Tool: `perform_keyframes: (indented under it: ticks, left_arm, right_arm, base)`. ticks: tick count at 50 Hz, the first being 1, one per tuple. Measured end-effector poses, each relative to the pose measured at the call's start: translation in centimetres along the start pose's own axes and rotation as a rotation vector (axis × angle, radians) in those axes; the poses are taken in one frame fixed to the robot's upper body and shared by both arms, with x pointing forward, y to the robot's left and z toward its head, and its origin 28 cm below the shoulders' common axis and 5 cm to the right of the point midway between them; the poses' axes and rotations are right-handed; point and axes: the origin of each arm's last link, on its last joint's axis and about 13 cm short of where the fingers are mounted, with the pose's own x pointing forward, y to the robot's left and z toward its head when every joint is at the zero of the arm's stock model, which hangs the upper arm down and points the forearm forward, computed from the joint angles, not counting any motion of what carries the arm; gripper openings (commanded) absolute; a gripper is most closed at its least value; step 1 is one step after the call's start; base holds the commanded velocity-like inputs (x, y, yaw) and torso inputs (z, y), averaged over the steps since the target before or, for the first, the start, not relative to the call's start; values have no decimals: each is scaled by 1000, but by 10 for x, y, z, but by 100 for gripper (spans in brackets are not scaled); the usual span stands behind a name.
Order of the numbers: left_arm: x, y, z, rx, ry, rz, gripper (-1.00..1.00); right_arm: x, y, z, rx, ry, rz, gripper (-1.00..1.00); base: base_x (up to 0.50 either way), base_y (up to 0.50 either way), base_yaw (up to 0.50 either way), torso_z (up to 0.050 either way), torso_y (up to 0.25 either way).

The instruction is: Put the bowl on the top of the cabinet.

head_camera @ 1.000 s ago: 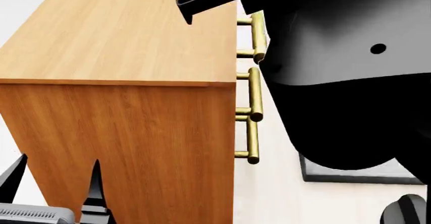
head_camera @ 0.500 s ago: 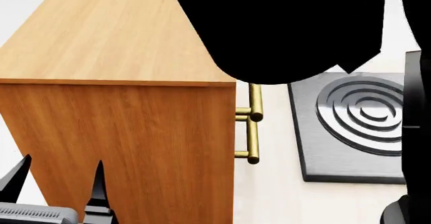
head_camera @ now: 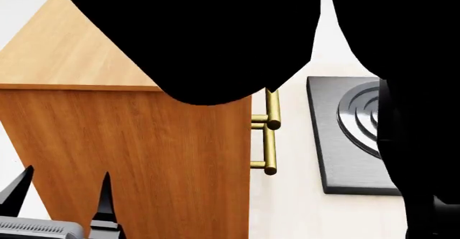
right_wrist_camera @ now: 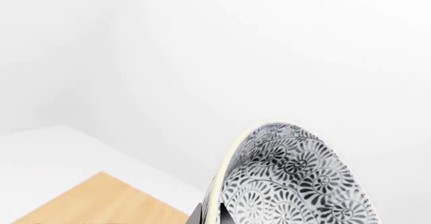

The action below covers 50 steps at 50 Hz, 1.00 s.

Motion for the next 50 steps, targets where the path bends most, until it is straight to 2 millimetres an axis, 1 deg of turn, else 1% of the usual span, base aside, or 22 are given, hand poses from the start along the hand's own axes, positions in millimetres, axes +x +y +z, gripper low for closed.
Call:
perform_keyframes:
  ticks: [18,31,42,50]
  left_arm:
    - [-1,0,2,-1,-2,2,100]
    - [-1,1,2,3,-2,4,100]
    - [-2,2,1,4,-1,7,100]
    - [-2,2,0,3,1,8,100]
  right_arm:
    - [-1,16,-5,-23,-12,47,-100]
    - [5,33,-17,-32,1,89,-100]
    - [9,43,-25,-32,14,113,-100]
    - [14,50,-35,-32,31,126,-100]
  base:
    - [0,0,0,0,1]
    - [0,0,0,0,0]
    - [0,0,0,0,1]
    - [0,0,0,0,0]
